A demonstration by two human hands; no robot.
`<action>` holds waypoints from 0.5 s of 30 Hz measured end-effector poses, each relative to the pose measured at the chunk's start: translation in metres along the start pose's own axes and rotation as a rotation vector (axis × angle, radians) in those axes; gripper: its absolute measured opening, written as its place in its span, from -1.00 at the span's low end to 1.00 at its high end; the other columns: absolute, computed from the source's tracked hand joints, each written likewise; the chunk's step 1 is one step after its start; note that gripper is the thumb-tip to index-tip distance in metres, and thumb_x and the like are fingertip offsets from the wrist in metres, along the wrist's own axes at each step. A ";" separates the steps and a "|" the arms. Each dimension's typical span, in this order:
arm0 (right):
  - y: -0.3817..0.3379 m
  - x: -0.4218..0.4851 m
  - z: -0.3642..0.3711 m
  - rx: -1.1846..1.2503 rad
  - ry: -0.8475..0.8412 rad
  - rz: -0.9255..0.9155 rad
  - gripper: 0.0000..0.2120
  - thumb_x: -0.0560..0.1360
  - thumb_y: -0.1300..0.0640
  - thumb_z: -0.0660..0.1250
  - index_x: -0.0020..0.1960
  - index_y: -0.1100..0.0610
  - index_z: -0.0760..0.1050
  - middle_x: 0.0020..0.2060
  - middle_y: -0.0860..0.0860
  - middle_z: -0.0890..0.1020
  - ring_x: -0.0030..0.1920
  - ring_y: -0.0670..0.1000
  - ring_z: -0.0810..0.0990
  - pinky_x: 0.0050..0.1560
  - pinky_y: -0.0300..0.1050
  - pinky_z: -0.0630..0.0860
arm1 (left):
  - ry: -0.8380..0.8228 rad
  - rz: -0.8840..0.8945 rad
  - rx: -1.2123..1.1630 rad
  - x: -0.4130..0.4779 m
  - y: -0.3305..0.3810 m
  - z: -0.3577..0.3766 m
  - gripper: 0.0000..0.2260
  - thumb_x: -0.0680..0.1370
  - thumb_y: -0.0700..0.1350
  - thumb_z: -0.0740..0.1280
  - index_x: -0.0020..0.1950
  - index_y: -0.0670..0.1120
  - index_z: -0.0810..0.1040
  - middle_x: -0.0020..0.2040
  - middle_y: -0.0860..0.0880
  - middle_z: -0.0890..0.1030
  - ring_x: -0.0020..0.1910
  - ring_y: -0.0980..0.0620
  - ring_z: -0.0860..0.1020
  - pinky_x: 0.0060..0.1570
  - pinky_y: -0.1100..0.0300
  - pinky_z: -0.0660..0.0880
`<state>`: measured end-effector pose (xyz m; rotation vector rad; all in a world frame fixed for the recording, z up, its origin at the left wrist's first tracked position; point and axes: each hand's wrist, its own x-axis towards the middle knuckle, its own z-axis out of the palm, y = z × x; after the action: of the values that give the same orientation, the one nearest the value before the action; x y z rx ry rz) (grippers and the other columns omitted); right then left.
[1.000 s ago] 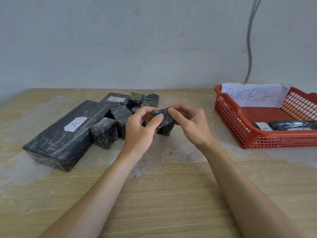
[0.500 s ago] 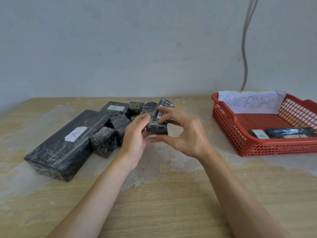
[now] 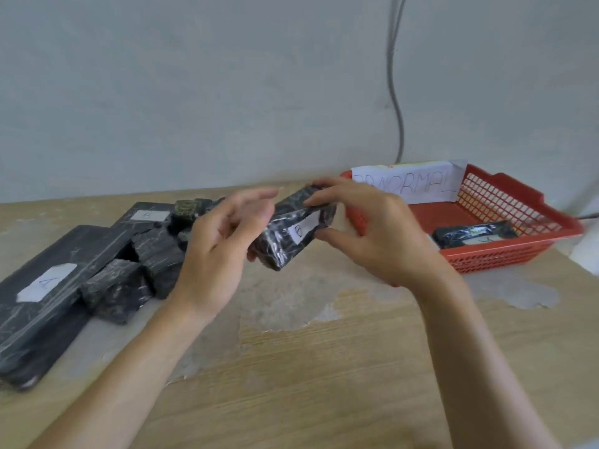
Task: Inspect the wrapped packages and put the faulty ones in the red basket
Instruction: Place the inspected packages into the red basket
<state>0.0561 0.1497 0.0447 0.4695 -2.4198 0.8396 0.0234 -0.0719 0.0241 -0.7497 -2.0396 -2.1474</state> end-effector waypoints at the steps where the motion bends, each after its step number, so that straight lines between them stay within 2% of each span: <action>1: 0.005 -0.008 -0.016 0.018 0.059 0.020 -0.70 0.49 0.19 0.59 0.20 0.03 0.70 0.35 -0.09 0.64 0.35 -0.19 0.58 0.35 -0.31 0.43 | -0.073 0.017 0.011 0.007 0.011 0.013 -0.79 0.62 0.10 0.38 0.21 0.12 0.69 0.00 -0.02 0.76 0.06 0.00 0.72 0.01 0.05 0.60; 3: 0.019 -0.021 -0.046 0.052 0.146 0.067 -0.77 0.51 0.19 0.58 0.13 -0.01 0.69 0.36 -0.13 0.64 0.34 -0.20 0.62 0.31 -0.26 0.52 | -0.191 0.040 0.011 0.025 0.027 0.044 -0.74 0.63 0.10 0.37 0.26 0.04 0.64 -0.14 0.02 0.76 -0.01 0.04 0.74 -0.06 0.21 0.60; 5: 0.036 -0.032 -0.074 0.052 0.223 0.113 -0.78 0.52 0.20 0.58 0.10 -0.03 0.68 0.31 -0.12 0.68 0.28 -0.13 0.68 0.33 -0.04 0.59 | -0.231 0.062 -0.002 0.046 0.034 0.082 -0.70 0.63 0.14 0.36 0.25 -0.01 0.64 -0.22 0.06 0.74 -0.11 0.08 0.73 -0.10 0.25 0.58; 8: 0.068 -0.045 -0.122 -0.003 0.358 0.224 -0.79 0.53 0.20 0.58 0.08 -0.04 0.67 0.23 -0.10 0.72 0.21 -0.05 0.73 0.28 0.13 0.64 | -0.246 0.067 0.009 0.081 0.025 0.141 -0.67 0.62 0.26 0.29 0.19 0.08 0.65 -0.04 0.05 0.75 -0.02 0.00 0.72 0.02 0.06 0.59; 9: 0.080 -0.048 -0.139 -0.024 0.398 0.270 -0.79 0.53 0.16 0.58 0.07 -0.09 0.65 0.19 -0.10 0.73 0.18 -0.04 0.74 0.26 0.17 0.65 | -0.277 0.067 0.046 0.092 0.020 0.159 -0.68 0.62 0.28 0.29 0.17 0.11 0.64 0.01 0.08 0.74 0.01 0.02 0.71 0.03 0.07 0.56; 11: 0.104 -0.055 -0.168 -0.058 0.457 0.364 -0.81 0.49 -0.02 0.56 0.00 -0.25 0.61 0.08 -0.11 0.76 0.14 -0.01 0.75 0.19 0.25 0.67 | -0.435 0.035 0.251 0.107 0.009 0.193 -0.74 0.67 0.22 0.31 0.23 0.11 0.60 0.08 0.17 0.67 0.07 0.13 0.65 -0.02 0.24 0.46; 13: 0.130 -0.059 -0.191 -0.117 0.465 0.465 -0.86 0.50 -0.07 0.53 -0.05 -0.25 0.59 -0.01 -0.12 0.76 0.11 0.00 0.75 0.16 0.28 0.67 | -0.690 -0.006 0.513 0.111 -0.004 0.224 -0.66 0.68 0.18 0.31 0.38 0.05 0.54 0.16 0.20 0.56 0.16 0.14 0.56 0.03 0.32 0.43; 15: 0.154 -0.059 -0.205 -0.177 0.445 0.557 -0.84 0.56 0.03 0.53 -0.06 -0.19 0.58 -0.04 -0.14 0.75 0.07 -0.02 0.75 0.16 0.28 0.66 | -0.902 -0.021 0.679 0.112 -0.018 0.248 -0.56 0.64 0.29 0.31 0.42 0.09 0.51 0.26 0.15 0.56 0.27 0.05 0.56 0.24 0.12 0.50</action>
<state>0.1050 0.4061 0.0754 -0.4413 -2.1843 0.8268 -0.0102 0.1976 0.0504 -1.7288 -2.8787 -0.9743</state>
